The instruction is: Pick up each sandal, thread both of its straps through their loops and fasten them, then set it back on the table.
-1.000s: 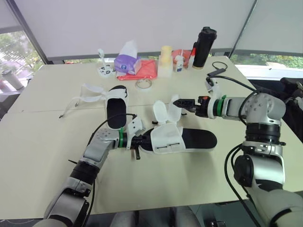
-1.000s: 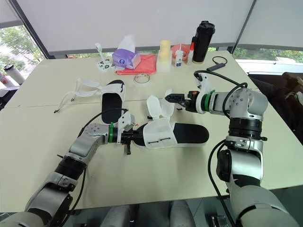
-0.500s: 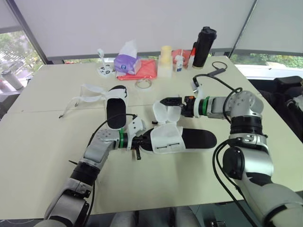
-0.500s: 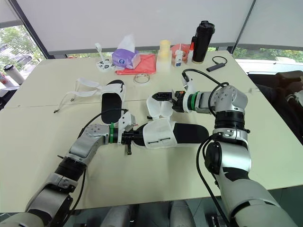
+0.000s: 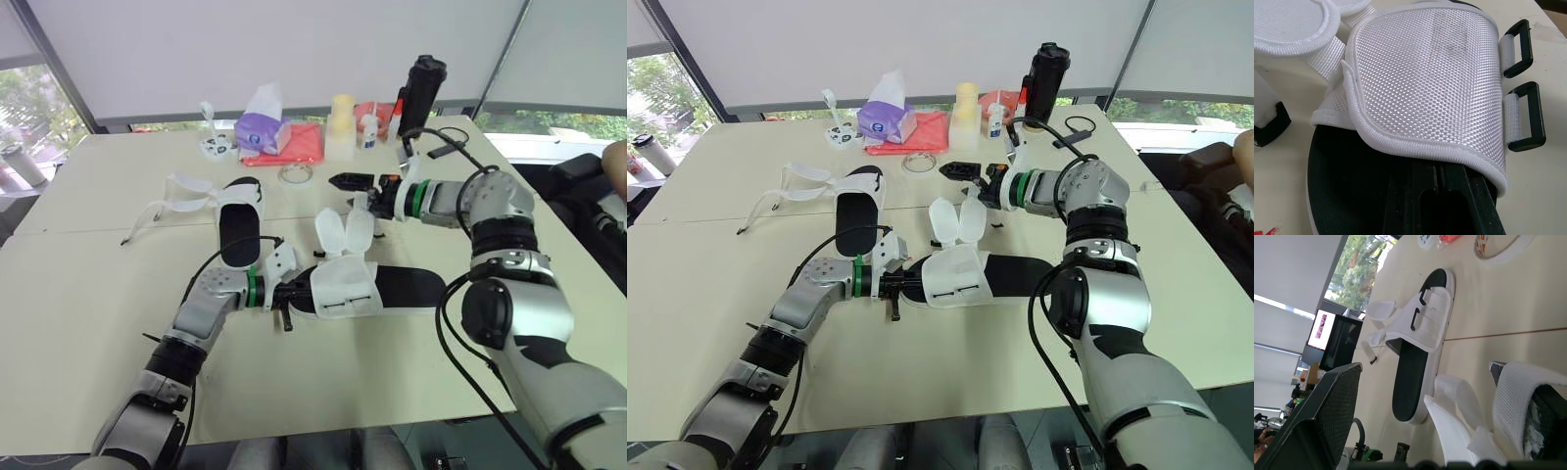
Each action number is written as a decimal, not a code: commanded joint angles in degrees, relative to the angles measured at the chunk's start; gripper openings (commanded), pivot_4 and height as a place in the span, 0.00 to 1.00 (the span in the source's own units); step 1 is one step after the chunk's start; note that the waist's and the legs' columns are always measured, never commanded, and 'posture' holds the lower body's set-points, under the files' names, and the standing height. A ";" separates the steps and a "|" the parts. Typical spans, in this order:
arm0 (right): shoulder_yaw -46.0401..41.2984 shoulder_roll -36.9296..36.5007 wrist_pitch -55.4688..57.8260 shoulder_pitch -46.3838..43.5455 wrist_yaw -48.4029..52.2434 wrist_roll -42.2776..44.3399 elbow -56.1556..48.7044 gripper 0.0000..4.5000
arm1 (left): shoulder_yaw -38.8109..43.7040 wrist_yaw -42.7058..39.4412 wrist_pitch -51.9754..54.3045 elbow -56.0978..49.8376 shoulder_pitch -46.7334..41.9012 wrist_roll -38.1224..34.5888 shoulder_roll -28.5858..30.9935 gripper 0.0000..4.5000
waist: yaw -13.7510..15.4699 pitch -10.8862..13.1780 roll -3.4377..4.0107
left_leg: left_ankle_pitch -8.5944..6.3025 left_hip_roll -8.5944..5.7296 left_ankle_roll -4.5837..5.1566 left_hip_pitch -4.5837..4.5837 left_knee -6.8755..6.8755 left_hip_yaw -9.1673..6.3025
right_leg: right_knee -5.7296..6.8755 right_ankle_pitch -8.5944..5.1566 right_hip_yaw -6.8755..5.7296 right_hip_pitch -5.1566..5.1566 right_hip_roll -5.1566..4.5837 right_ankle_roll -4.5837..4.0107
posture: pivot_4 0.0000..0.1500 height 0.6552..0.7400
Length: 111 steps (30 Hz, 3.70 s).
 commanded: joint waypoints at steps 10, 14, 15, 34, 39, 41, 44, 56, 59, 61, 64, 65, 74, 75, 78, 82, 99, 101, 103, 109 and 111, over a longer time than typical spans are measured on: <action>-3.97 -2.90 -6.48 -5.89 0.48 0.77 5.71 1.00 | -1.75 -0.08 0.08 0.30 0.73 1.41 -0.37 0.01 | -0.05 0.00 0.00 | 0.00 0.00 0.00 0.00 -0.01 0.00 | 0.00 0.00 0.00 0.00 0.00 0.00 | 1.00 1.00; -4.06 -2.97 -7.27 -6.32 0.76 0.72 6.50 1.00 | -1.86 -0.08 0.07 0.08 0.87 1.49 -0.29 0.01 | -0.04 0.00 0.00 | 0.00 0.00 0.00 0.00 -0.02 0.00 | 0.00 0.00 0.01 0.00 0.00 0.00 | 1.00 1.00; -4.05 -2.96 -7.44 -6.39 0.83 0.71 6.64 1.00 | -1.85 -0.05 0.08 0.06 0.88 1.49 -0.30 0.01 | -0.04 0.00 0.01 | 0.00 0.00 0.00 0.00 -0.02 0.00 | 0.00 0.00 0.01 0.00 0.00 0.00 | 1.00 1.00; -2.07 -2.43 -8.20 -6.92 3.71 0.09 4.51 0.01 | -1.88 0.41 0.36 -0.55 1.47 1.52 -0.54 0.00 | -0.02 0.01 0.01 | 0.00 0.00 0.00 0.00 -0.02 0.00 | -0.01 0.00 0.01 0.00 0.00 0.00 | 1.00 1.00; 1.20 -2.55 -6.31 -5.01 6.67 -0.04 -1.50 0.01 | -1.84 0.44 0.26 -0.34 1.37 1.58 -0.65 0.00 | -0.03 0.01 0.02 | 0.00 0.00 0.00 0.00 -0.02 0.00 | -0.01 0.00 0.01 -0.01 0.00 0.00 | 1.00 1.00; 2.80 -2.68 -6.14 -3.92 7.77 -0.29 -4.11 0.01 | -1.85 0.46 0.25 -0.35 1.38 1.63 -0.70 0.00 | 0.01 0.01 0.02 | 0.00 0.00 0.00 0.00 -0.02 0.00 | -0.01 0.00 0.01 -0.02 0.00 0.00 | 1.00 1.00; 7.83 -3.09 -8.93 0.50 10.65 -1.69 -14.05 0.01 | -1.84 0.47 0.22 -0.22 1.29 1.68 -0.78 0.00 | 0.03 0.01 0.02 | 0.00 0.00 0.00 0.00 -0.02 0.00 | -0.01 0.00 0.01 -0.02 0.00 0.00 | 1.00 1.00; 24.24 -11.94 -41.87 35.25 23.22 -10.61 -71.72 0.01 | -1.65 0.06 -0.06 0.31 1.06 2.02 -0.67 0.00 | 0.18 -0.01 0.00 | -0.01 -0.03 -0.02 -0.01 -0.02 -0.14 | -0.08 -0.09 0.02 0.09 0.02 0.16 | 1.00 1.00; 23.49 -13.08 -43.12 38.43 24.93 -8.47 -75.95 0.01 | -1.75 -0.09 -0.45 0.73 0.99 2.23 -0.70 0.00 | 0.19 0.00 0.00 | -0.01 -0.02 -0.02 -0.01 -0.02 -0.14 | -0.10 -0.09 0.03 0.09 0.02 0.15 | 1.00 1.00; 23.21 -13.57 -43.13 39.35 25.21 -7.74 -77.00 0.01 | -1.77 -0.15 -0.58 0.91 0.96 2.29 -0.75 0.00 | 0.21 0.00 0.00 | -0.01 -0.01 -0.02 -0.01 -0.02 -0.15 | -0.10 -0.09 0.03 0.09 0.02 0.14 | 1.00 1.00; 24.28 -16.81 -47.28 44.61 29.36 -8.93 -79.99 0.01 | -1.93 -0.22 -0.51 1.06 0.94 2.27 -0.98 0.00 | 0.64 -0.01 -0.02 | -0.02 -0.01 -0.02 -0.02 -0.02 -0.18 | -0.13 -0.09 0.02 0.10 0.02 0.13 | 1.00 1.00; 24.64 -17.94 -48.97 46.66 31.00 -9.14 -80.84 0.01 | -2.03 -0.29 -0.53 1.08 0.98 2.31 -1.02 0.00 | 0.58 0.00 -0.02 | -0.02 -0.01 -0.02 -0.05 -0.03 -0.19 | -0.21 -0.10 0.01 0.12 0.02 0.14 | 1.00 1.00; 27.13 -23.49 -59.88 55.14 39.35 -11.33 -82.06 0.01 | -2.01 -0.71 -0.13 0.77 1.23 2.34 -0.57 0.00 | 0.33 0.00 -0.02 | -0.04 0.01 0.00 -0.04 -0.03 -0.16 | -0.44 -0.17 0.01 0.21 0.02 -0.07 | 1.00 1.00; 27.73 -23.80 -62.48 56.19 40.22 -12.79 -81.44 0.01 | -2.00 -0.70 -0.05 0.73 1.25 2.35 -0.52 0.00 | 0.36 0.00 -0.02 | -0.04 0.02 0.00 -0.04 -0.04 -0.16 | -0.44 -0.17 0.01 0.22 0.03 -0.08 | 1.00 1.00; 29.44 -24.74 -69.78 58.38 42.57 -16.70 -78.68 0.01 | -1.99 -0.80 0.15 0.56 1.34 2.31 -0.41 0.00 | 0.34 0.00 -0.02 | -0.04 0.01 0.01 -0.05 -0.05 -0.16 | -0.49 -0.11 0.00 0.22 0.03 0.05 | 1.00 1.00; 31.51 -24.62 -80.21 58.47 43.79 -22.00 -73.40 0.01 | -2.22 -1.00 0.26 0.43 1.43 2.44 -0.36 0.00 | 0.26 0.00 -0.02 | -0.05 0.02 0.01 0.00 -0.05 -0.15 | -0.54 -0.10 0.00 0.29 0.04 0.06 | 1.00 1.00; 37.21 -28.01 -116.68 52.15 37.42 -38.82 -55.42 0.99 | -1.70 -1.81 3.50 -5.19 3.35 0.33 0.52 0.00 | 0.31 0.00 -0.02 | -0.05 0.00 0.00 0.29 -0.09 -0.15 | -0.66 -0.15 0.02 0.63 0.05 -0.05 | 1.00 1.00; 36.03 -31.78 -112.90 54.68 38.15 -35.67 -57.10 0.99 | -1.58 -2.66 4.70 -7.92 4.24 -0.42 1.64 0.00 | 0.43 0.00 -0.02 | -0.05 0.01 0.01 0.29 -0.09 -0.16 | -0.66 -0.17 0.02 0.64 0.04 -0.09 | 1.00 1.00; 33.78 -35.11 -102.50 59.05 38.11 -27.85 -62.13 0.99 | -1.68 -3.21 5.82 -10.88 5.39 -1.13 2.79 0.00 | 0.52 0.00 -0.01 | -0.06 0.01 0.02 0.28 -0.12 -0.17 | -0.70 -0.18 0.02 0.64 0.03 -0.11 | 1.00 1.00; 27.42 -44.61 -59.06 65.96 33.11 -1.74 -78.56 0.99 | -2.05 -2.96 7.84 -15.72 7.41 -2.14 4.03 0.00 | 0.44 0.00 0.02 | -0.10 0.11 0.08 0.27 -0.11 -0.18 | -0.73 -0.17 0.07 0.64 0.00 -0.20 | 1.00 1.00; 26.45 -46.15 -47.44 65.24 30.80 5.47 -81.30 0.99 | -2.36 -2.83 7.69 -15.86 7.41 -1.86 3.97 0.00 | 0.61 -0.01 0.01 | -0.10 0.16 0.08 0.26 -0.08 -0.19 | -0.74 -0.16 0.06 0.65 -0.02 -0.22 | 1.00 1.00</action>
